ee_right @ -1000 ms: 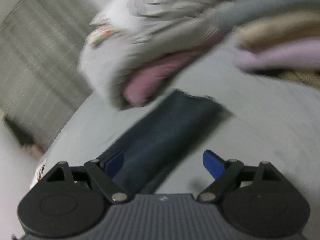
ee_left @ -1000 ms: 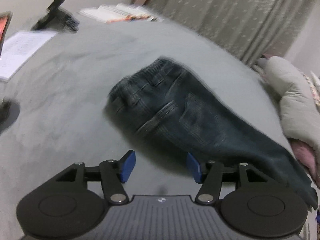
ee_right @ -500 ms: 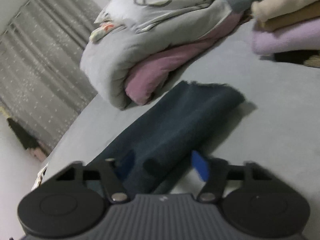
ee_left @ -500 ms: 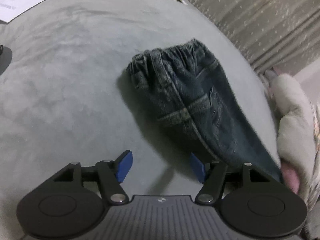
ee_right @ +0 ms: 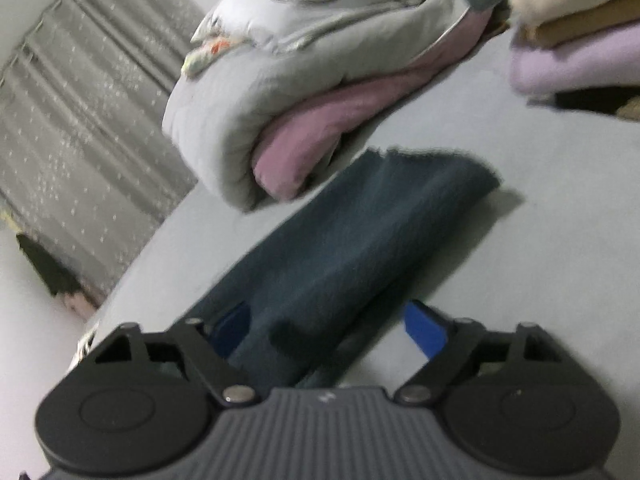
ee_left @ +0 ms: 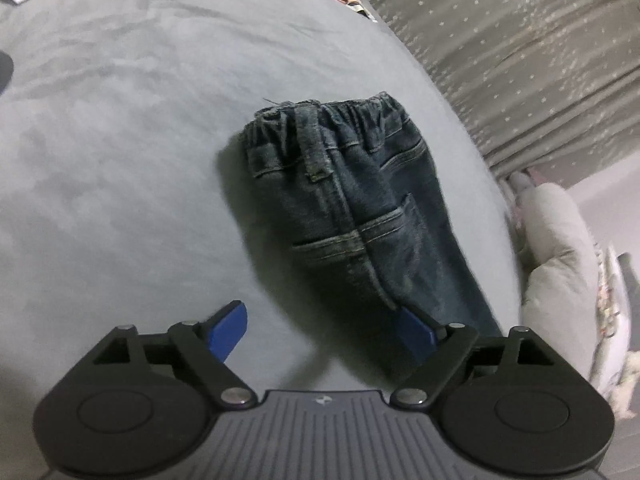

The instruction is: Fold clothes

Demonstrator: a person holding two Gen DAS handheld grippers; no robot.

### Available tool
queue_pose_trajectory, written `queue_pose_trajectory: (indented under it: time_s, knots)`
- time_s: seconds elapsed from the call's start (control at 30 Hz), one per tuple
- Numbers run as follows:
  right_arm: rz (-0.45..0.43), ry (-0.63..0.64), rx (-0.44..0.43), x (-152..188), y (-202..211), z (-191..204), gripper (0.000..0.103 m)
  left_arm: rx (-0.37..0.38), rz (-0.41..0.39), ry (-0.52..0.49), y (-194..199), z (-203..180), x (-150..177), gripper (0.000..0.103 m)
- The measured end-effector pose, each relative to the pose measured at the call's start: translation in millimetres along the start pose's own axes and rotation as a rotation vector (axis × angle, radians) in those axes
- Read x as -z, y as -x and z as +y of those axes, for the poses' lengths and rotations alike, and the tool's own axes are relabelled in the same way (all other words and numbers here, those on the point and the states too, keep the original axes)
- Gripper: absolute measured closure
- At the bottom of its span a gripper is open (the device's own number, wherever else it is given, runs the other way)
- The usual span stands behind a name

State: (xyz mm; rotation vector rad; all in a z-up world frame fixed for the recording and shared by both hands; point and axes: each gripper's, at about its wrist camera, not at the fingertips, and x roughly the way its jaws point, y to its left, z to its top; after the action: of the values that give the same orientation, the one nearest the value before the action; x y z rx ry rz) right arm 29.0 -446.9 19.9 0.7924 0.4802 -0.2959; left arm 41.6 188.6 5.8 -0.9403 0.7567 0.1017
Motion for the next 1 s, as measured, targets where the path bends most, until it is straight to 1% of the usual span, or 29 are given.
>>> queue_pose_trajectory:
  time_s: [0.07, 0.1, 0.17, 0.23, 0.27, 0.33, 0.37, 0.4, 0.43, 0.47, 0.5, 0.53, 0.57, 0.6, 0.63, 0.67, 0.73, 0.77, 0.8, 0.83, 0.87, 0.9, 0.97, 1.0]
  knots:
    - [-0.003, 0.003, 0.002, 2, 0, 0, 0.049, 0.001, -0.003, -0.017, -4, -2, 1, 0.011]
    - [-0.005, 0.005, 0.003, 3, 0, 0, 0.052, 0.001, -0.005, -0.025, -5, -3, 2, 0.009]
    - [-0.008, 0.008, 0.005, 5, 1, 0, 0.070, 0.000, -0.009, -0.037, -6, -6, 2, 0.007]
    - [-0.011, 0.011, 0.007, 7, 1, 0, 0.077, -0.004, -0.015, -0.054, -9, -10, 3, 0.006]
    - [-0.013, 0.011, 0.005, 7, 1, 0, 0.079, -0.003, -0.016, -0.057, -8, -10, 4, 0.007]
    - [-0.017, 0.002, -0.006, 5, 4, 0, 0.080, 0.032, -0.025, -0.084, -7, -12, 5, 0.023]
    - [-0.018, -0.001, -0.009, 4, 5, 0, 0.079, 0.041, -0.009, -0.090, -9, -13, 4, 0.033]
    - [-0.018, -0.004, -0.010, 4, 4, 0, 0.077, 0.044, 0.002, -0.080, -11, -12, 4, 0.035]
    - [-0.014, -0.014, -0.011, 4, 4, -1, 0.072, 0.047, 0.002, -0.070, -12, -11, 3, 0.035]
    - [-0.005, -0.041, -0.015, 4, 3, -3, 0.060, 0.051, 0.002, -0.059, -13, -10, 3, 0.035]
    - [0.002, -0.060, -0.020, 5, 2, -5, 0.051, 0.054, 0.002, -0.049, -14, -10, 2, 0.032]
    - [0.004, -0.063, -0.025, 5, 1, -5, 0.040, 0.062, 0.004, -0.035, -15, -8, 2, 0.031]
    - [0.006, -0.057, -0.035, 6, -1, -5, 0.036, 0.069, 0.005, -0.021, -16, -7, 1, 0.026]
    - [0.008, -0.051, -0.040, 7, -2, -4, 0.034, 0.081, 0.006, -0.012, -17, -6, 0, 0.021]
    - [0.007, -0.038, -0.036, 8, -3, -2, 0.033, 0.092, 0.006, -0.003, -18, -6, -1, 0.019]
    - [0.004, -0.017, -0.028, 9, -3, 1, 0.032, 0.097, 0.005, -0.003, -18, -6, -1, 0.015]
    - [-0.001, 0.023, -0.014, 12, -5, 6, 0.033, 0.105, 0.001, -0.004, -20, -6, -1, 0.013]
    - [-0.005, 0.040, -0.010, 13, -5, 8, 0.043, 0.107, -0.001, -0.005, -21, -6, -1, 0.013]
    - [-0.009, 0.057, -0.002, 13, -5, 10, 0.049, 0.114, -0.009, -0.015, -22, -7, -2, 0.014]
    - [-0.014, 0.069, 0.013, 13, -5, 11, 0.064, 0.120, -0.013, -0.027, -23, -8, -2, 0.015]
    - [-0.018, 0.070, 0.022, 12, -4, 10, 0.072, 0.118, -0.011, -0.048, -25, -9, -2, 0.027]
    - [-0.020, 0.057, 0.020, 10, -3, 7, 0.073, 0.117, -0.010, -0.070, -27, -11, -2, 0.050]
    - [-0.018, 0.021, -0.002, 7, -1, 1, 0.079, 0.112, 0.012, -0.077, -30, -11, -1, 0.062]
    - [-0.018, 0.010, -0.010, 5, 0, -1, 0.079, 0.115, 0.020, -0.072, -32, -10, -1, 0.070]
